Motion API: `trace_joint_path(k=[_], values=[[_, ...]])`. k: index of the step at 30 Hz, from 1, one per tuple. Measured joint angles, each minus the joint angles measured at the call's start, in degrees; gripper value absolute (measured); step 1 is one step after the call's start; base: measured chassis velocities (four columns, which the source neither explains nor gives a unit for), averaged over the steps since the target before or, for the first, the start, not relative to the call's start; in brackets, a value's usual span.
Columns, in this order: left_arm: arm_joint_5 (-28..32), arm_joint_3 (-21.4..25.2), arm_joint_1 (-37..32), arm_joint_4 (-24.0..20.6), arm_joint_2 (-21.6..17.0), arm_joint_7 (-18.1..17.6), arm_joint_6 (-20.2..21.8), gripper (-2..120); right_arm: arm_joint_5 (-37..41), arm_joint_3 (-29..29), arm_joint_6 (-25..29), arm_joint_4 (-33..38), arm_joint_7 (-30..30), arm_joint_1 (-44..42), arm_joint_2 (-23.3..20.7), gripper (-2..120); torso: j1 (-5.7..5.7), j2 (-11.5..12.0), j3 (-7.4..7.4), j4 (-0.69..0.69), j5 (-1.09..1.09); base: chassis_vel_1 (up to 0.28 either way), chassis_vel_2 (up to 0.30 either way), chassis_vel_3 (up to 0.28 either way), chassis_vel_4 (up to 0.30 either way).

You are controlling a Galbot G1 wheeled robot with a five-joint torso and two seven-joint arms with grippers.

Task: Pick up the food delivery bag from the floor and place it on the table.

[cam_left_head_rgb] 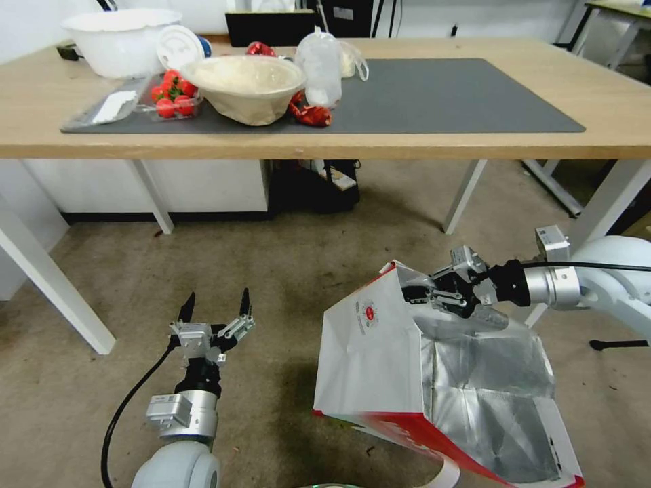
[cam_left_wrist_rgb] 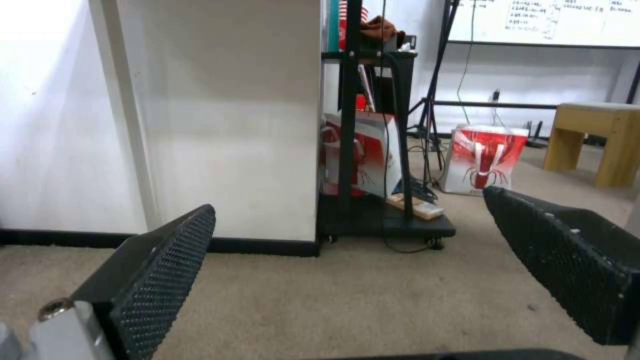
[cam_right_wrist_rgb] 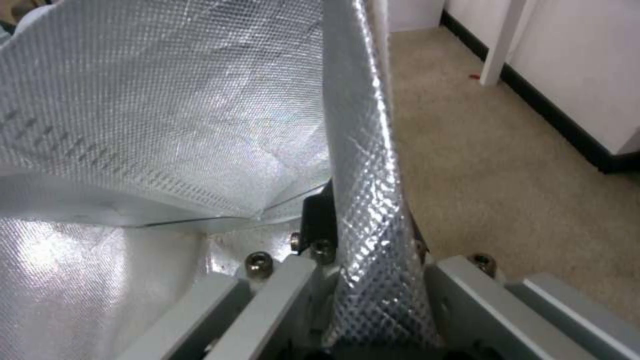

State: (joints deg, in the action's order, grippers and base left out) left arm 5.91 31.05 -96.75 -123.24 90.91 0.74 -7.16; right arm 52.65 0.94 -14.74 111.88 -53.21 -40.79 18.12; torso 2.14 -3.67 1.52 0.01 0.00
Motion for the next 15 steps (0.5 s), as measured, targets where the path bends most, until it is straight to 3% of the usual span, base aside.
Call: trace_joint_path(k=[6,15], values=[[0.03,0.03,-0.05,-0.17,0.00,0.04,0.15,100,0.08,1.68,0.08,0.29,-0.16,-1.88,-0.34,0,0.06,-2.22,2.13,0.00,0.00,0.000,0.000,0.000,0.000],[0.03,0.06,-0.14,-0.57,-0.05,0.04,0.31,100,1.00,2.35,0.08,0.64,-0.29,-2.62,-0.76,0,0.39,-4.15,3.76,0.00,0.00,0.000,0.000,0.000,0.000]])
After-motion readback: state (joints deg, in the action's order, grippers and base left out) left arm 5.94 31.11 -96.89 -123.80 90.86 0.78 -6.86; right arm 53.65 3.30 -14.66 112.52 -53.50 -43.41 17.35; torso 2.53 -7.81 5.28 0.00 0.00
